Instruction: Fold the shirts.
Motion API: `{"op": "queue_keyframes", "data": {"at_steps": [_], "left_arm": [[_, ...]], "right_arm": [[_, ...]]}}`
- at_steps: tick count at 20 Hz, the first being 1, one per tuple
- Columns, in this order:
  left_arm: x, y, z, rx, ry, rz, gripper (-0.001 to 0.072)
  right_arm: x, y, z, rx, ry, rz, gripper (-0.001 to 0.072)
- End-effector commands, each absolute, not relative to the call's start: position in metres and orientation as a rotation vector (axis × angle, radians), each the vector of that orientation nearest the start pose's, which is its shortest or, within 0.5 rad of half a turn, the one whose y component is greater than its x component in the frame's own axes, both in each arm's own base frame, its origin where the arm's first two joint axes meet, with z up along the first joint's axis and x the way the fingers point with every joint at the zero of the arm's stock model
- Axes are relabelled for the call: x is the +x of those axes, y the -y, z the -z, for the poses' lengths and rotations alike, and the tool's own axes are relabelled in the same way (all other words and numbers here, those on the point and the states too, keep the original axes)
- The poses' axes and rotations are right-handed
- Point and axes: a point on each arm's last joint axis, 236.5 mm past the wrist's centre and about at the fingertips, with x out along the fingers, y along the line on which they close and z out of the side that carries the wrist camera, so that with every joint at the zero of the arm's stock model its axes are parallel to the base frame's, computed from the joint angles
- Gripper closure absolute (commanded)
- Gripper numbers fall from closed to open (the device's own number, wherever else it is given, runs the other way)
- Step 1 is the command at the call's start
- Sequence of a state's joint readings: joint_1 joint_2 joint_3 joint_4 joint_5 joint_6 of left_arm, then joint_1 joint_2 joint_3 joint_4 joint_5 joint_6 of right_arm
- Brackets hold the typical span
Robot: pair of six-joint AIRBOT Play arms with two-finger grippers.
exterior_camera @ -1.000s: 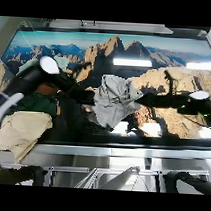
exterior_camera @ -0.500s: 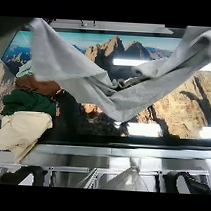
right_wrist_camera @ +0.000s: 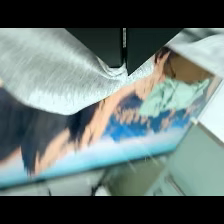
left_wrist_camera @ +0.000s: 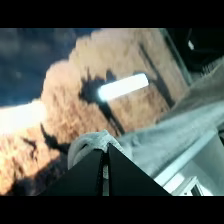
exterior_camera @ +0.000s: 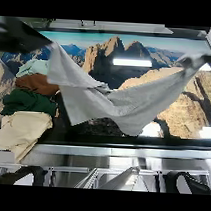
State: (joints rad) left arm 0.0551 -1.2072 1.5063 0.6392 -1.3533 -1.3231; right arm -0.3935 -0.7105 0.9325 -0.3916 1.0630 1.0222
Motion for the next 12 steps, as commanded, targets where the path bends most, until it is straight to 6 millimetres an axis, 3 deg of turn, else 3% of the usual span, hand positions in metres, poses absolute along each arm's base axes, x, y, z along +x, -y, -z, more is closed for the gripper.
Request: {"op": "queue_keyframes", "data": {"at_steps": [1,2,3,4,5,7,9,12], "left_arm": [[0.423,0.179,-0.13,-0.523,-1.027,0.751,0.0679],[0.433,0.18,-0.105,-0.547,-1.071,0.733,0.0503],[0.437,0.18,-0.085,-0.568,-1.114,0.726,0.0369],[0.438,0.177,-0.068,-0.585,-1.158,0.719,0.0369],[0.436,0.172,-0.057,-0.603,-1.196,0.718,0.0369],[0.426,0.155,-0.05,-0.634,-1.26,0.724,0.0367],[0.415,0.137,-0.051,-0.664,-1.306,0.733,0.0367],[0.377,0.138,-0.029,-0.726,-1.424,0.737,0.0367]], "right_arm": [[0.365,-0.048,-0.144,0.721,-0.586,-0.391,0.0696],[0.369,-0.043,-0.118,0.736,-0.624,-0.37,0.0679],[0.371,-0.042,-0.1,0.748,-0.659,-0.361,0.053],[0.374,-0.04,-0.088,0.746,-0.684,-0.363,0.0244],[0.376,-0.037,-0.082,0.754,-0.694,-0.355,0.0075],[0.376,-0.023,-0.081,0.733,-0.681,-0.328,0.0064],[0.371,0.005,-0.076,0.707,-0.681,-0.258,0.0067],[0.353,0.042,-0.048,0.683,-0.77,-0.142,0.0069]]}}
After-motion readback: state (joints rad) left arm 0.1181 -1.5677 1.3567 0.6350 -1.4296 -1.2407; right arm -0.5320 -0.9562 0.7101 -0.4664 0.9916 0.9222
